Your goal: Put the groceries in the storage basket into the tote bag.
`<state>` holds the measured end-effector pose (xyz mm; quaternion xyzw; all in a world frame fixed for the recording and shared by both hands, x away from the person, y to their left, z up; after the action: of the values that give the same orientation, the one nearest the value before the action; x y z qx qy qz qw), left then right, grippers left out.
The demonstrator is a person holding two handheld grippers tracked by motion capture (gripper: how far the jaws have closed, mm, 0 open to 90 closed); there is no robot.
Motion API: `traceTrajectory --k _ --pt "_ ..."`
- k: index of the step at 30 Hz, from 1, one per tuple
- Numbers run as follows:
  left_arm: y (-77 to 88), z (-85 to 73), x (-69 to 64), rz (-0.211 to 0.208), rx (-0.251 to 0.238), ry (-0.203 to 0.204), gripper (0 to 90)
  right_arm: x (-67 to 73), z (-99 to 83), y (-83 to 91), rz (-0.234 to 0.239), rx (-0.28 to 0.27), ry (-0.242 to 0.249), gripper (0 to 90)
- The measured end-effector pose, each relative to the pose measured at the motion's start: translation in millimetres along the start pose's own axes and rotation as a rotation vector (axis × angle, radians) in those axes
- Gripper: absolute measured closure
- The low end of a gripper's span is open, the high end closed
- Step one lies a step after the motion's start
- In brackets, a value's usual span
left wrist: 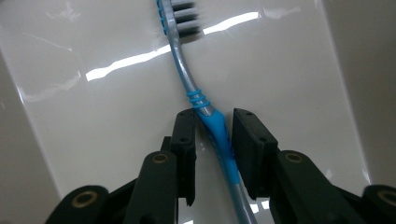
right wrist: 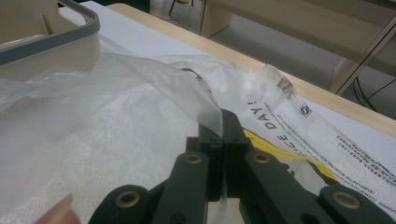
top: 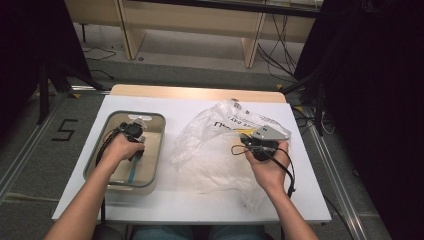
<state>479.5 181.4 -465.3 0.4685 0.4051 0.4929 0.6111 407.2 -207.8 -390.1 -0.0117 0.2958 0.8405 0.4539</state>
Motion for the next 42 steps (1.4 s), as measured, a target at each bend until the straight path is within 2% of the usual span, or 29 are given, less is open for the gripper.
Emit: traceTrajectory --k 14,18,29,33,42 --pt "0.3 0.7 0.9 0.022 0.021 -0.020 78.2 0.2 -0.2 0.1 0.001 0.000 -0.001 90.0" --pt "0.4 0.4 2.0 0.019 0.021 -0.019 78.9 0.5 -0.2 0.0 0.001 0.001 0.000 90.0" --pt "1.9 -1.7 0.2 0.013 0.039 -0.093 80.0 1.0 -0.4 -0.8 0.004 0.004 0.001 90.0" --pt "2.4 -2.3 -1.3 0.016 0.039 -0.099 80.2 0.9 -0.5 -0.8 0.003 0.004 0.000 90.0" --pt "2.7 -3.2 1.9 -0.011 0.027 -0.100 80.2 0.6 -0.6 -0.9 0.002 0.004 0.000 90.0"
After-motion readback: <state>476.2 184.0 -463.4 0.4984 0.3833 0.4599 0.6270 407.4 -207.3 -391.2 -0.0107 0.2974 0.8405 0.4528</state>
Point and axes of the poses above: each handheld gripper's, and its own axes: y roughly backward along the jaws, z roughly out of its top, x roughly to its left, the point moved 1 cm from there along -y, roughly forward along the jaws, and after that the axes turned 9 degrees about y, right-handed, at the moved point
